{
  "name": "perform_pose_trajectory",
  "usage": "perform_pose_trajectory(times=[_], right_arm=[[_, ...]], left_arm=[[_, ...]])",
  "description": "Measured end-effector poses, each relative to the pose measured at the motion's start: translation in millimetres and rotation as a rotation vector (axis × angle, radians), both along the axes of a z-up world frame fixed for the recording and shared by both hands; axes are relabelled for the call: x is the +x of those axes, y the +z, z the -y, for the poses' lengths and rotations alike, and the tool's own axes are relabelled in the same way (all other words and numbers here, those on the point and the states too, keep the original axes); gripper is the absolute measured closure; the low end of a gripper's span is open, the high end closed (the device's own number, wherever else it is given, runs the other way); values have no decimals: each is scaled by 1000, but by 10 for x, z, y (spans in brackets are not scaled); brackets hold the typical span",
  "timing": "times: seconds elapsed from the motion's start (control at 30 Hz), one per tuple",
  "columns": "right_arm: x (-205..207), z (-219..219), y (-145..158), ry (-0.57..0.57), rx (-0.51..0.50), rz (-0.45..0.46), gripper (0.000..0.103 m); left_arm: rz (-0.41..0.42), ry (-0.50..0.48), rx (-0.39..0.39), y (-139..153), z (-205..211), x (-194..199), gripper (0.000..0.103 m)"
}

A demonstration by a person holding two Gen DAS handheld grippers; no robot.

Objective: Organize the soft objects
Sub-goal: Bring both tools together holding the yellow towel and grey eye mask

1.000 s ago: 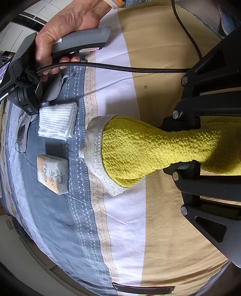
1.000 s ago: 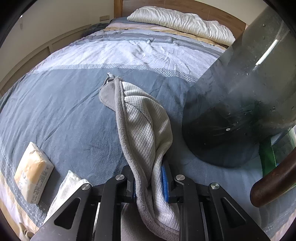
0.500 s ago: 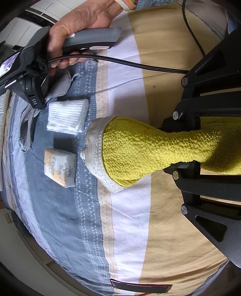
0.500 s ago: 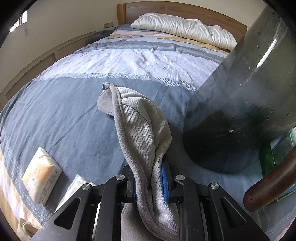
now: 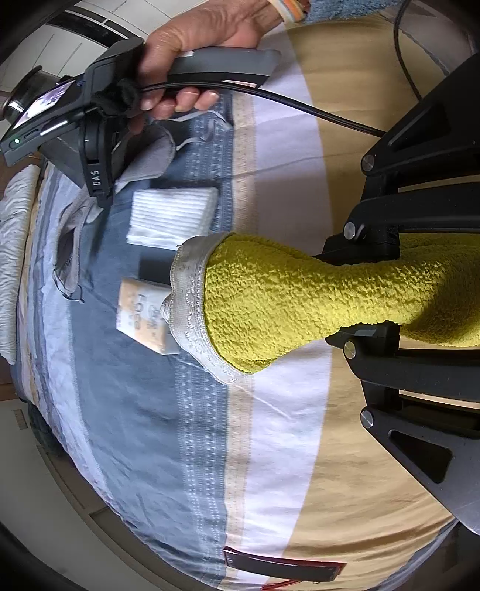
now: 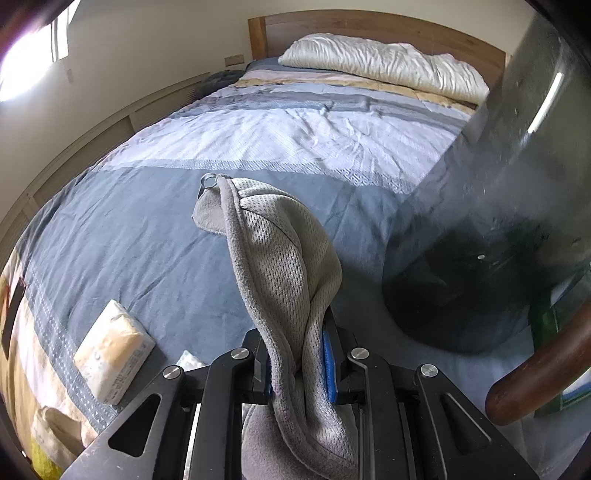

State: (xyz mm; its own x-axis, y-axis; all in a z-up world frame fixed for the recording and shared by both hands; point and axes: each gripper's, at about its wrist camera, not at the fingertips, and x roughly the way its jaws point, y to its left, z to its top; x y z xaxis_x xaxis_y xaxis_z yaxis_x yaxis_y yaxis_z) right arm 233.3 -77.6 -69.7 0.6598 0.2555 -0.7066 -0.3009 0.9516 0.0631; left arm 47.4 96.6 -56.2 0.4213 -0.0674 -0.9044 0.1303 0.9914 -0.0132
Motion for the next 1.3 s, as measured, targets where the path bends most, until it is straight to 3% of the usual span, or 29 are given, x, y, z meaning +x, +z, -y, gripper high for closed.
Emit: perform_pose_trajectory(times=[0.43, 1.03, 1.3], right_arm=[[-58, -18, 49, -44, 25, 17, 85], [-184, -81, 33, -7, 53, 5, 85], [-304, -24, 34, 2, 55, -7, 85]], left_arm=[[76, 58, 6, 226, 36, 328, 86], [138, 180, 45, 206, -40, 1000, 86], [135, 227, 52, 183, -55, 1069, 86]])
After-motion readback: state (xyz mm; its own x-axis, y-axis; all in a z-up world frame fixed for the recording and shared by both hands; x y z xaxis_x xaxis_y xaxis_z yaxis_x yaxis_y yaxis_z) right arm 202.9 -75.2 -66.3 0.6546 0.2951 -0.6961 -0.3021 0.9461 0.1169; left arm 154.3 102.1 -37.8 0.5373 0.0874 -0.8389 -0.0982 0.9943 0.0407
